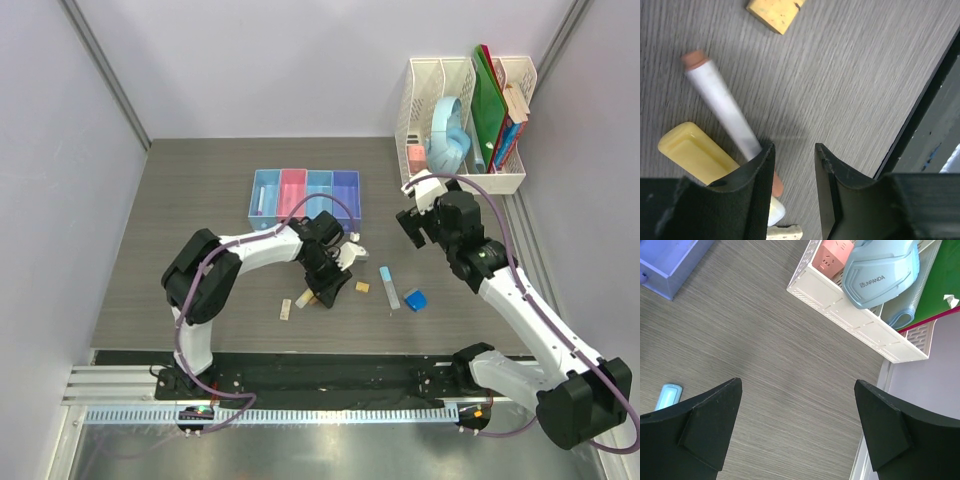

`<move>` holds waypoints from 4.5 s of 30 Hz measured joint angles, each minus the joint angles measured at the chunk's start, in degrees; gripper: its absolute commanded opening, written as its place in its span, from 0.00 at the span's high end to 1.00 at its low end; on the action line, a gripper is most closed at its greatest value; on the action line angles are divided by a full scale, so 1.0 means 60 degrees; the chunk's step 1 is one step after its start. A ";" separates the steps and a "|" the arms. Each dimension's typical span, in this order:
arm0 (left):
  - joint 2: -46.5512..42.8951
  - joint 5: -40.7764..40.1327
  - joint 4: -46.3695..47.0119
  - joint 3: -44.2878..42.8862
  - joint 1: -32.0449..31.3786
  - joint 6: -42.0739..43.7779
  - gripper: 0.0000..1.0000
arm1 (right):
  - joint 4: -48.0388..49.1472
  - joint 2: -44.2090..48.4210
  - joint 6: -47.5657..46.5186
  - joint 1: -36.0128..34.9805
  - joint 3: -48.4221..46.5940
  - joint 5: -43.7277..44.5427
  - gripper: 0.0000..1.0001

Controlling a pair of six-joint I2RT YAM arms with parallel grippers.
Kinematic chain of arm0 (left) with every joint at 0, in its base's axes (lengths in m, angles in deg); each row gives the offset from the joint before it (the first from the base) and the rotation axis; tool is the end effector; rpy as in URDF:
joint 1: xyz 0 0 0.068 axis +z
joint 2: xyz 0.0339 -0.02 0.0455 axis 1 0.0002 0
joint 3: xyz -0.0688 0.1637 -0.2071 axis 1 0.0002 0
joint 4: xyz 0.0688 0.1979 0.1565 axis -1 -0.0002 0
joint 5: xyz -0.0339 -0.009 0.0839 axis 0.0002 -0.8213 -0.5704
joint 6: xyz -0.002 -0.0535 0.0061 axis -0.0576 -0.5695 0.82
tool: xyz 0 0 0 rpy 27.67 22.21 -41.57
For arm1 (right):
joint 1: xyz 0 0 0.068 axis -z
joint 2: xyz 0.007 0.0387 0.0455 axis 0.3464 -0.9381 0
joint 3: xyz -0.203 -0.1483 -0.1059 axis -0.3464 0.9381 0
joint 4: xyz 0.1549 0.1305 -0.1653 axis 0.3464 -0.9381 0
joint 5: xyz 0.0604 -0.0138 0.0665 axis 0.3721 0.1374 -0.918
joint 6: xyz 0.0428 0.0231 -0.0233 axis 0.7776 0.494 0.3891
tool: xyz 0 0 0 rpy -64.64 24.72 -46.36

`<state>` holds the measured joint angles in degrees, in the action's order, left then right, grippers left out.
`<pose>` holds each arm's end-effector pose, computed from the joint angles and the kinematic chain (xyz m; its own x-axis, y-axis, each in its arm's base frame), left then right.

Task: Sort the stationery into containers
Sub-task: Pick up the pen from the center of the board, then place the pen in the storage box.

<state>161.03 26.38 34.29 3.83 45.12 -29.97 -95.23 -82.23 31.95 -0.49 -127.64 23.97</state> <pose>0.2470 -0.2706 0.1616 -0.4963 0.7896 -0.3610 0.8462 0.3472 -0.4042 0.2190 0.0745 0.3099 -0.3026 -0.5761 -0.7593 -0.3282 0.8109 -0.4845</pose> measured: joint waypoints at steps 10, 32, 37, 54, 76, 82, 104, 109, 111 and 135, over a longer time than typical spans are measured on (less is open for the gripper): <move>0.0095 -0.0087 0.0226 -0.0004 -0.0029 -0.0251 0.61 | 0.0000 0.0033 0.0029 0.0066 -0.0004 -0.0237 0.00; -0.0528 -0.1636 0.0914 0.0186 -0.0051 -0.0339 0.60 | -0.0004 0.0033 0.0055 0.0193 -0.0004 -0.0521 0.00; -0.0477 -0.1887 0.0987 0.0197 -0.0051 -0.0342 0.60 | -0.0007 0.0033 0.0066 0.0222 -0.0004 -0.0630 0.00; -0.0095 -0.2386 0.1075 0.0102 -0.0208 -0.0444 0.69 | -0.0080 0.0189 0.0168 0.0270 -0.0007 -0.0725 0.00; 0.0248 -0.2368 0.0754 -0.0495 -0.0441 -0.0248 1.00 | -0.0106 0.0295 0.0379 0.0353 -0.0124 -0.0714 0.00; -0.0503 -0.2160 0.0346 -0.0568 -0.0142 -0.0251 1.00 | -0.0106 0.0295 0.0412 0.0357 -0.0127 -0.0696 0.00; -0.1220 -0.2036 0.1614 -0.4153 0.5005 -0.3231 1.00 | -0.0149 0.0295 0.0481 0.0372 -0.0302 -0.0648 0.00; -0.0259 -0.1934 0.1792 -0.4728 0.5446 -0.3767 1.00 | -0.0149 0.0295 0.0488 0.0372 -0.0302 -0.0645 0.00; 0.0222 -0.1898 0.1781 -0.4739 0.5555 -0.3909 1.00 | -0.0149 0.0295 0.0488 0.0372 -0.0302 -0.0645 0.00; 0.1483 -0.1993 0.1719 -0.4069 0.5963 -0.3938 0.72 | -0.0240 0.0452 0.0492 0.0372 -0.0302 -0.0710 0.00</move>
<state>169.93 14.43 44.61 -20.58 80.90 -53.60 -96.68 -79.52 34.90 1.74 -129.45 19.70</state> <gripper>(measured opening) 0.204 0.996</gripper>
